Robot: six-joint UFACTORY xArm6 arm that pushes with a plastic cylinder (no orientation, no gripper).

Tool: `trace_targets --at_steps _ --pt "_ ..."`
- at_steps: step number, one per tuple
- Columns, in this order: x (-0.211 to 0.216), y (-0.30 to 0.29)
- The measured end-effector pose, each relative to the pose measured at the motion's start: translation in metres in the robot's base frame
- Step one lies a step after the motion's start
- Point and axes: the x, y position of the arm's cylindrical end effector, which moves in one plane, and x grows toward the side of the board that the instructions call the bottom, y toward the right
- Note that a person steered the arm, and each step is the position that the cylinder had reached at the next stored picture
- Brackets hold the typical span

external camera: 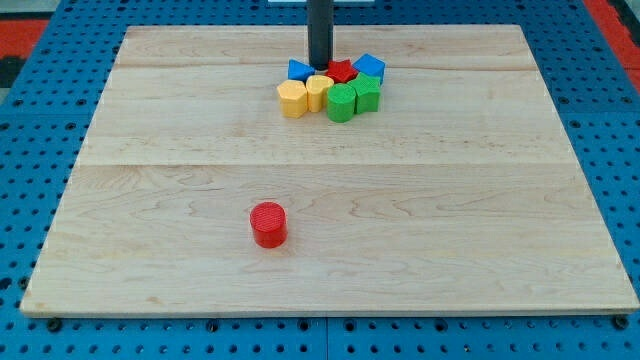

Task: Slide the red circle up

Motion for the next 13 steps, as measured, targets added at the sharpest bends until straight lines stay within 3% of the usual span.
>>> trace_targets --at_steps 1,2,3,4,5,6,7,8,10,12,13 --pt "-0.036 0.002" --pt "-0.040 0.032" --pt "-0.018 0.135" --pt "0.015 0.262" --pt "0.142 0.306" --pt "0.248 0.213" --pt "0.296 0.085" --pt "0.272 -0.007" --pt "0.300 -0.058" --pt "0.204 -0.046" --pt "0.202 -0.046"
